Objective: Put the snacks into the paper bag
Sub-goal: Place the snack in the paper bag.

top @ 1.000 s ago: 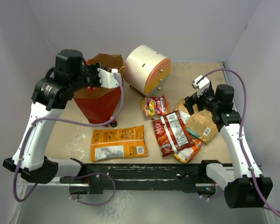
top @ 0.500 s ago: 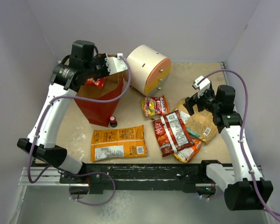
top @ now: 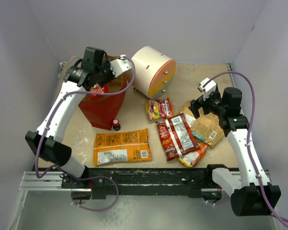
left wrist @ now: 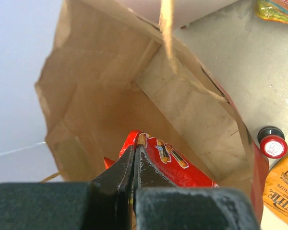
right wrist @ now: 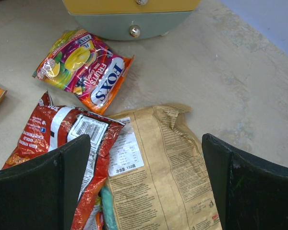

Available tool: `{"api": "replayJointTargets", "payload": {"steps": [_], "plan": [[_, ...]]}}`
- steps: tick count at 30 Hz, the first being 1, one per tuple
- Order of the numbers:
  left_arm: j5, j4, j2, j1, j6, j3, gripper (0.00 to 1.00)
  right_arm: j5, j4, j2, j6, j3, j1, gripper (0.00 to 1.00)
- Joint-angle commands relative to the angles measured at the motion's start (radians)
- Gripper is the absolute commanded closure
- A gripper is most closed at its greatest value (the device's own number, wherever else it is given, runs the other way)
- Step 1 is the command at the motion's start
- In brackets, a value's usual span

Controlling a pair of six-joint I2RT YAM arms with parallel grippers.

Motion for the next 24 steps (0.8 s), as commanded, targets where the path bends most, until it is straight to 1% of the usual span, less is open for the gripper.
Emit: {"api": "replayJointTargets", "payload": {"steps": [1, 8, 14, 18, 24], "plan": [[-0.011, 0.056, 0.042, 0.040, -0.087, -0.020, 1.00, -0.028, 0.017, -0.002, -0.002, -0.001, -0.006, 0.00], [0.047, 0.032, 0.072, 0.064, -0.128, -0.084, 1.00, -0.023, 0.019, -0.007, -0.003, -0.001, -0.006, 0.00], [0.053, 0.013, 0.113, 0.064, -0.205, -0.122, 1.00, -0.019, 0.020, -0.008, -0.002, -0.003, -0.006, 0.00], [0.050, -0.010, 0.125, 0.064, -0.237, -0.130, 1.00, -0.022, 0.021, -0.008, -0.001, -0.003, -0.006, 0.00], [0.046, -0.040, 0.103, 0.065, -0.252, -0.114, 1.00, -0.023, 0.020, -0.007, -0.001, -0.003, -0.006, 0.00]]}}
